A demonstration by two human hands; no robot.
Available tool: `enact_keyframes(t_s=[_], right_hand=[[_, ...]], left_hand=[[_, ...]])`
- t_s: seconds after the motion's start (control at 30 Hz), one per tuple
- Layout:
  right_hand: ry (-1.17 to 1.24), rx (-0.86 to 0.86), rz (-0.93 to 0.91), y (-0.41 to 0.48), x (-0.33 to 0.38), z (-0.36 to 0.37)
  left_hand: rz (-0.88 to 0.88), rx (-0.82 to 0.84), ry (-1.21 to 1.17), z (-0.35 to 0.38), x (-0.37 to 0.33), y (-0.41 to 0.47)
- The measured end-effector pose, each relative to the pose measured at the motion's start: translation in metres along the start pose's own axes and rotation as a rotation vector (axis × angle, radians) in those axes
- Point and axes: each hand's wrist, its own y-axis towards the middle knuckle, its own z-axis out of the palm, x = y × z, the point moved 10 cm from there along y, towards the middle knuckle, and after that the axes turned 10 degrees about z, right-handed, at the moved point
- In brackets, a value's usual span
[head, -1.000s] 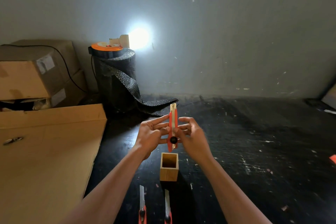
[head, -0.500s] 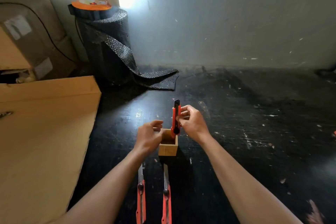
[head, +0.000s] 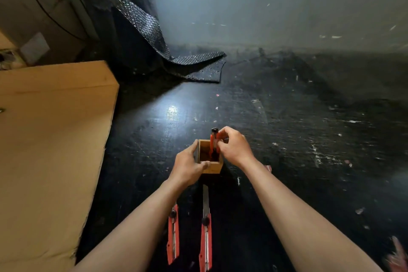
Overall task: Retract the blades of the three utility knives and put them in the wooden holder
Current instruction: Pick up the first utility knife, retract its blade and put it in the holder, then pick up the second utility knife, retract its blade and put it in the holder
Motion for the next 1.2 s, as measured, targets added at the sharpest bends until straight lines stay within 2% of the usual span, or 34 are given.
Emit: enact_keyframes(t_s=[0.27,0.5,0.73,0.93,1.2], right_hand=[[-0.092,-0.005,-0.003,0.009,-0.003,0.006],[-0.122,-0.036,-0.004,-0.002,-0.002,-0.005],[-0.191,-0.052,-0.023,-0.037,0.000,-0.023],[-0.251,0.020,-0.007,-0.088,-0.019,0.000],[-0.283,0.202,0.140,-0.148,-0.080,0.060]], left_hand=[[-0.023,0.010,-0.089,0.008,0.005,0.001],[-0.023,0.018,-0.055,0.006,0.000,-0.001],[0.026,-0.104,0.040,-0.020,-0.019,-0.028],[0.083,-0.087,0.103,-0.019,-0.020,-0.076],[-0.041,0.066,0.133,0.026,0.018,-0.139]])
